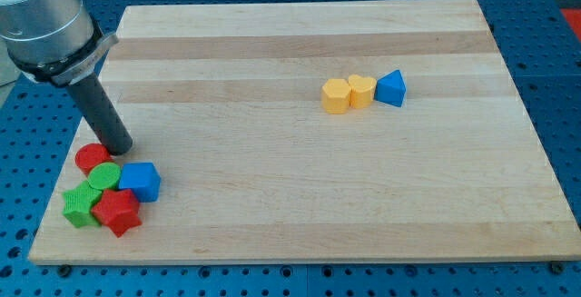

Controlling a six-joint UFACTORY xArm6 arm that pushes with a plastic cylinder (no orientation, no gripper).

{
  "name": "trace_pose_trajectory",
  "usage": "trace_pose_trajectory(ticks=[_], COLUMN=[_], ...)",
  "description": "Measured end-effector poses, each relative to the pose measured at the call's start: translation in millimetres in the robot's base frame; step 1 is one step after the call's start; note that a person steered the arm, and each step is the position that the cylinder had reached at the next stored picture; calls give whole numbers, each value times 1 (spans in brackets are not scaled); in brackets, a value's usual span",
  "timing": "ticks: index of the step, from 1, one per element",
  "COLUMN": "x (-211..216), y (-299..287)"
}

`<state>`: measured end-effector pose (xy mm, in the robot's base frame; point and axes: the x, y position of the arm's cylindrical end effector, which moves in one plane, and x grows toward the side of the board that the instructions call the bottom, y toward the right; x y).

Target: Push the blue cube to the right of the green circle

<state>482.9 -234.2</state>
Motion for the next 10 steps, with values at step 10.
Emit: trace_pose_trajectory(ticks=[10], x=[42], y=[83])
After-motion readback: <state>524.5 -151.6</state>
